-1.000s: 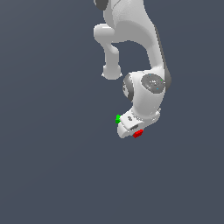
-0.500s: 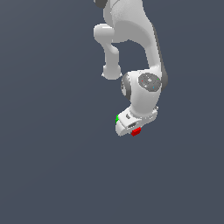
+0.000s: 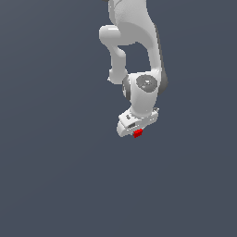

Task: Stack the red cube on top of the green cube.

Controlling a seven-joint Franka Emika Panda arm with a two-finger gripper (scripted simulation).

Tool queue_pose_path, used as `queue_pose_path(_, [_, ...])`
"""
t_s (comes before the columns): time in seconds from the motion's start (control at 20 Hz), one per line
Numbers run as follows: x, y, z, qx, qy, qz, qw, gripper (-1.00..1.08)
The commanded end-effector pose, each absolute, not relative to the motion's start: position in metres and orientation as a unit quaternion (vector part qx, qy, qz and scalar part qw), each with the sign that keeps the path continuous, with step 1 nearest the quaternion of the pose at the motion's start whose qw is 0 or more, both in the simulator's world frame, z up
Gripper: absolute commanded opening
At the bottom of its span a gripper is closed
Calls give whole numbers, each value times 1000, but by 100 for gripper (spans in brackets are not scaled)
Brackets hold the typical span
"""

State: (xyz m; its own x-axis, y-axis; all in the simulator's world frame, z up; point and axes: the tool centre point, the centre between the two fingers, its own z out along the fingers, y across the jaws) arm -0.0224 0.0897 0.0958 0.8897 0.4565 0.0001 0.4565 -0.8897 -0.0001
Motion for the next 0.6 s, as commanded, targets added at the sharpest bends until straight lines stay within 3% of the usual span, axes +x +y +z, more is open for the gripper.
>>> queue_pose_path(0.0, [-38,82,90,-972,-235,0,0,-100])
queue_pose_path(0.55, [-90,54,68,-972,-235,0,0,-100])
